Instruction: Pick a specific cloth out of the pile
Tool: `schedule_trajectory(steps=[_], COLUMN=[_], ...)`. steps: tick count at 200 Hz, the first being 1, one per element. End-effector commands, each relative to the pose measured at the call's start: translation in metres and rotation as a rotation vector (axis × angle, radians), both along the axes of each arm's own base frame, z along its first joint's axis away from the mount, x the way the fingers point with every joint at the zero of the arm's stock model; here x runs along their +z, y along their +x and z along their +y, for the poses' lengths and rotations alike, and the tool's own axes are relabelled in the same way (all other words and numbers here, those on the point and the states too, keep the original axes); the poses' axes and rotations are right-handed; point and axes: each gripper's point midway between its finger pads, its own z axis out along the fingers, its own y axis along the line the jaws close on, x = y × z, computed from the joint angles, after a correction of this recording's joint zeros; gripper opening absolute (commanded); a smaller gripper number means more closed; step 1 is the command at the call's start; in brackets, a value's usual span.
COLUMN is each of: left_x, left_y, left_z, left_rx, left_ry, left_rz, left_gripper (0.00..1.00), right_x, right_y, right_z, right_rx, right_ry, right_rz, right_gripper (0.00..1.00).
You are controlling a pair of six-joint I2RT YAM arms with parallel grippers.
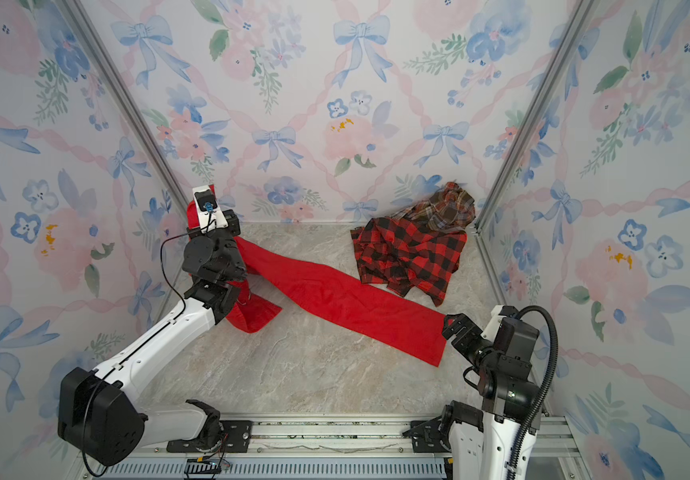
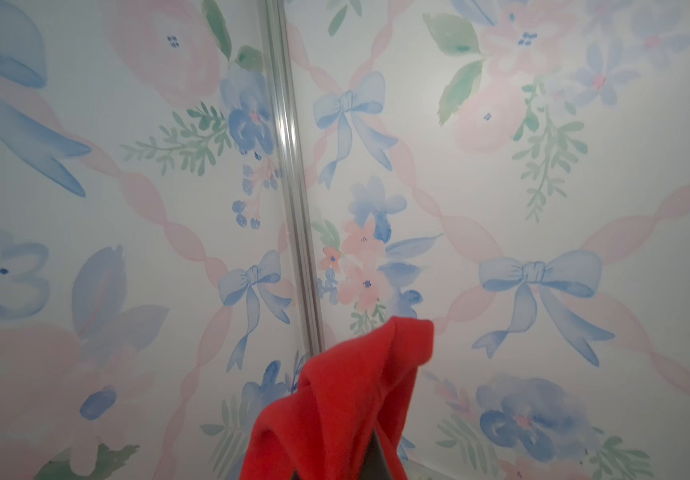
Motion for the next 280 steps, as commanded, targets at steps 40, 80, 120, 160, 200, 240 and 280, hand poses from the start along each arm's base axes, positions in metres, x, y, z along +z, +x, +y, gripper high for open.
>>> schedule_trajectory(steps=[40,80,120,160,200,240,280], left_x=[-0.091,-0.141,-0.232,-0.222,-0.182,-0.176,-0.226], left_y=[-0.021,-0.046,-0.007,-0.008,-0.03,-0.012,0.012], left_z=[-0.154,-0.219,-0.244,-0.227,-0.16,-0.035,0.062], left_rx=[-0.934,-1.32,-1.193,-0.969,-0.855,-0.601,-0.291], left_ry=[-0.065,-0.116,-0.142,0.031,-0.099,-0.505,-0.816], left_rz=[0.192,0.373,0.74,0.76,0.69,0.561,0.528], left_gripper=[0.0,0.18,0.57,0.92,0.98,0.98,0.98], right_x=[0.005,-0.003,-0.001,-0.004,-0.011,0.023,0.028], right_y=[0.002,0.007,0.006,0.0,0.011,0.035,0.06], right_z=[0.003,0.006,0.009,0.008,0.017,0.068,0.159], right_rx=[0.018,0.033,0.05,0.06,0.13,0.324,0.571], right_ry=[0.002,0.027,0.018,-0.024,-0.031,-0.093,-0.291], right_rz=[-0.016,-0.015,-0.025,-0.004,0.003,-0.15,-0.14], right_gripper=[0.97,0.97,0.97,0.97,0.97,0.97,0.97])
